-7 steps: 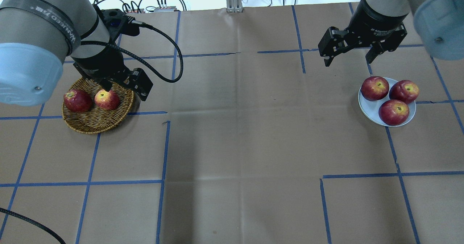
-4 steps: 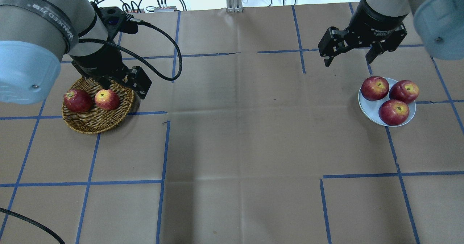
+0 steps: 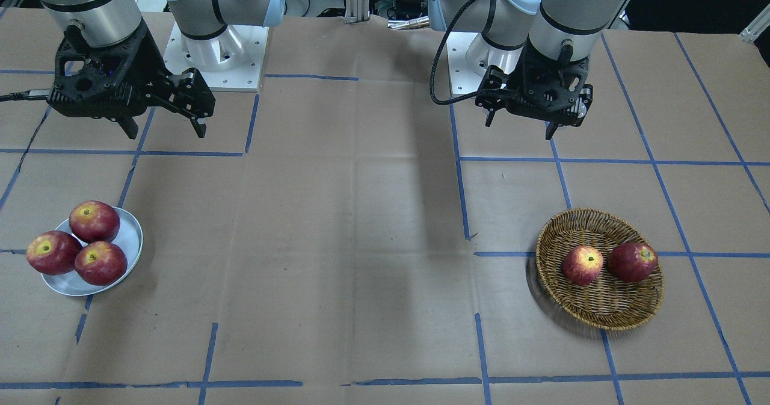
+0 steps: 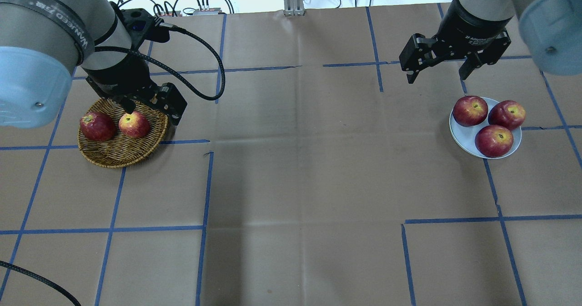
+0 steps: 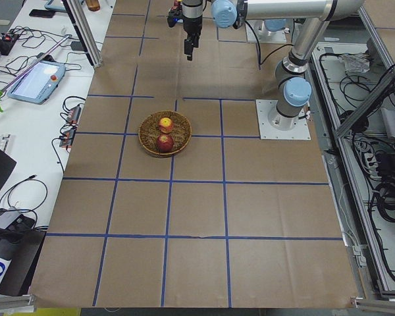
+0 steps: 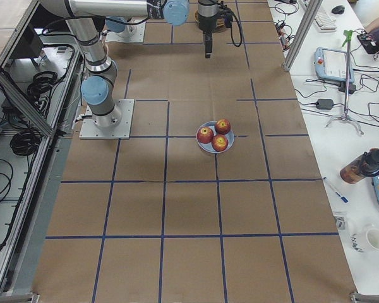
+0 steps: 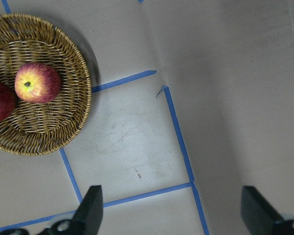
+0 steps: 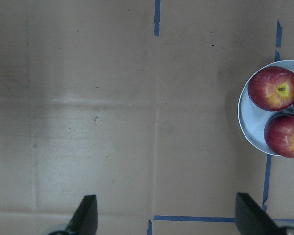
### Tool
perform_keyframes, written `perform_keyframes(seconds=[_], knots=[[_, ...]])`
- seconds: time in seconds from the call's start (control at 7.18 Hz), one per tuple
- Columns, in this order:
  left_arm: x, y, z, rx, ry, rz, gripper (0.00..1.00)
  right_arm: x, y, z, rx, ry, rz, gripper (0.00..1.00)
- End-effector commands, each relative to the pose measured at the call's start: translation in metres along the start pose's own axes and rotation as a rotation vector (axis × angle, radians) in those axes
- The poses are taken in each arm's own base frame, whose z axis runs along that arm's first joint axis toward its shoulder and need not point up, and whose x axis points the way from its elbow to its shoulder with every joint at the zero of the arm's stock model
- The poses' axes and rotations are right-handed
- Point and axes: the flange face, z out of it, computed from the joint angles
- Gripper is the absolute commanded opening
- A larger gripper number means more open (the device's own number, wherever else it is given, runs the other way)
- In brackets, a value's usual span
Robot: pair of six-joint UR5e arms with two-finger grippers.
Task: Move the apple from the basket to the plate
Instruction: 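Lower the left gripper into the wicker basket over the yellow-red apple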
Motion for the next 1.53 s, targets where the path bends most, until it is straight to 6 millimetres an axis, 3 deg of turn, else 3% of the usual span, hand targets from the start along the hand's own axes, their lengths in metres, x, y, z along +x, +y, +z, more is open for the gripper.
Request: perform_keyframes(seconds=[0.0, 0.56, 0.84, 0.98, 1.11, 1.39], knots=[[0.001, 0.0, 0.001, -0.008, 0.01, -0.008, 0.99, 0.0, 0.0, 0.0, 0.001, 0.0, -0.002, 1.0], [-0.009, -0.012, 0.005, 0.092, -0.024, -0.013, 0.99, 0.0, 0.0, 0.0, -0.001, 0.0, 0.0, 1.0], [-0.018, -0.013, 0.016, 0.045, -0.006, -0.046, 0.99, 0.0, 0.0, 0.0, -0.001, 0.0, 0.0, 1.0], [-0.053, -0.018, 0.031, 0.02, 0.009, -0.089, 0.99, 0.0, 0.0, 0.0, -0.001, 0.0, 0.0, 1.0], [-0.101, -0.024, 0.054, -0.008, 0.033, -0.057, 0.99, 0.0, 0.0, 0.0, -0.001, 0.0, 0.0, 1.0], [-0.163, -0.038, 0.1, -0.011, 0.069, 0.032, 0.99, 0.0, 0.0, 0.0, -0.001, 0.0, -0.002, 1.0]])
